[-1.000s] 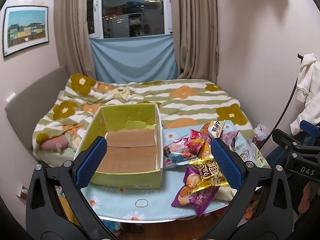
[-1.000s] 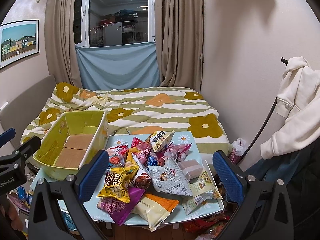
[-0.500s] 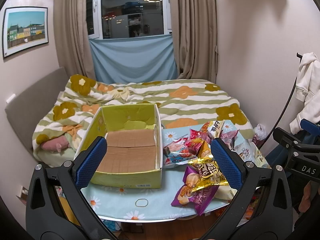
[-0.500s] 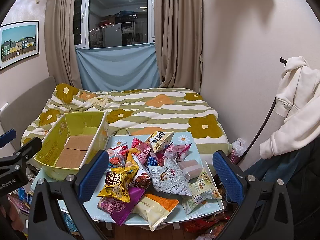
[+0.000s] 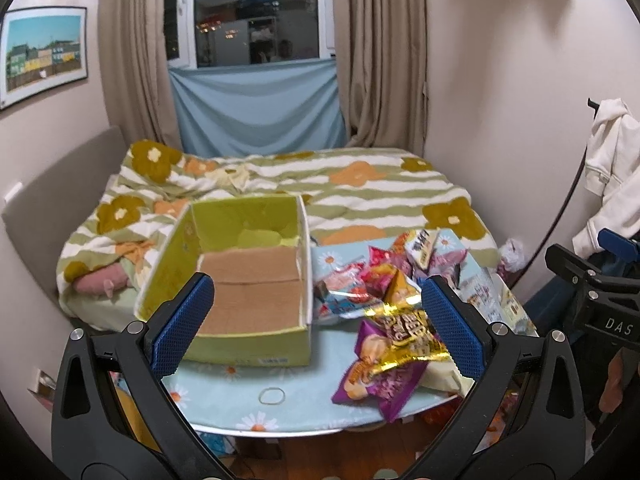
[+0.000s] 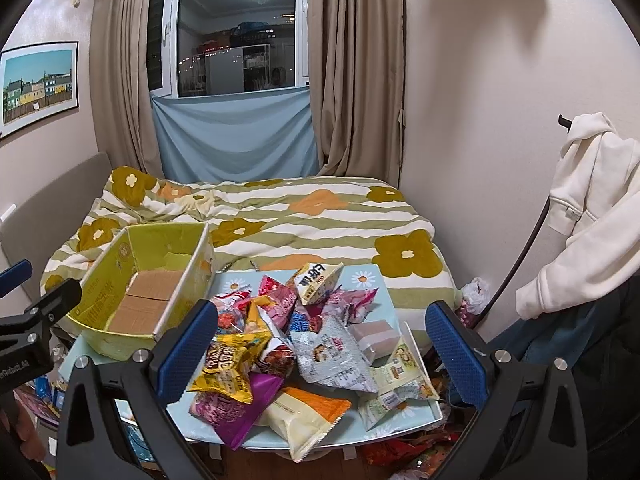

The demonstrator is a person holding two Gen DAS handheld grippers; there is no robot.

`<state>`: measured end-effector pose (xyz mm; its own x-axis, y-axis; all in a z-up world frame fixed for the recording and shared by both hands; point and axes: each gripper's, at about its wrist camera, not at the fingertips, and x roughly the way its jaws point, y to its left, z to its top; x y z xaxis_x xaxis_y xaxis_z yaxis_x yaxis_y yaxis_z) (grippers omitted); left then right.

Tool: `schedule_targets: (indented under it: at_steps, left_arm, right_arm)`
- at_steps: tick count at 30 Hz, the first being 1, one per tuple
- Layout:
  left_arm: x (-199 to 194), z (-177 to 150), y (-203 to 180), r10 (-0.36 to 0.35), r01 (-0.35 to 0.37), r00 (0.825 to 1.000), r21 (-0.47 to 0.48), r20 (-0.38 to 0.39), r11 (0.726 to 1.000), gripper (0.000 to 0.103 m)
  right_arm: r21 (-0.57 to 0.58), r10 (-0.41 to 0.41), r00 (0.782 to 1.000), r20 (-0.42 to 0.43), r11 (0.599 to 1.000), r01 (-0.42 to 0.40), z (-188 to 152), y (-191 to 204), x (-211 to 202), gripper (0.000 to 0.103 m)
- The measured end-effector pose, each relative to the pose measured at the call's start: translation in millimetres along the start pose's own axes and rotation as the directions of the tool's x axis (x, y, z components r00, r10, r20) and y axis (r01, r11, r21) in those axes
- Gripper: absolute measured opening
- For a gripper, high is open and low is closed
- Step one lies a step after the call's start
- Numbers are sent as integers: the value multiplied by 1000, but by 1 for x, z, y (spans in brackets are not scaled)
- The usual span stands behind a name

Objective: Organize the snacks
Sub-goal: 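Grasp the gold Pillows bag with the left tool while the right tool grasps the white rice-cracker bag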

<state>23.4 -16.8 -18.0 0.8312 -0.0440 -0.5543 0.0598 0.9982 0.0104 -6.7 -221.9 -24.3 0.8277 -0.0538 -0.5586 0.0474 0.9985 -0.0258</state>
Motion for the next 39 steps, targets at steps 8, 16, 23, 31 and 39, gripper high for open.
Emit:
schedule_targets:
  at_steps: [8,16,23,31,39]
  left_arm:
    - [32,-25,-27,-46,41,990,-38,-132,998,103]
    - [84,-33,-60,-44,35,972,-45,-230,998,103]
    - [147,-57,-82,-87,73,926,-52,-367,996,103]
    - [187,-80,-82,-140,101,873,-107,-468,989,81]
    - [191,-80,-91,-142,122,865,-73,-482,990,52]
  right_arm:
    - [-57,41,996,-76,997,-46,-11,-18,23,103]
    - [-82,113,981,-158,989,-127,-37,-45,75,103]
    - [-121,169,960,-223,972,-199,-64,-51,121,103]
    - [-173,191,945,-266,955,-242,-78,-41,153,103]
    - [-203,199,936,-291,943,-264,-83,-34,179,103]
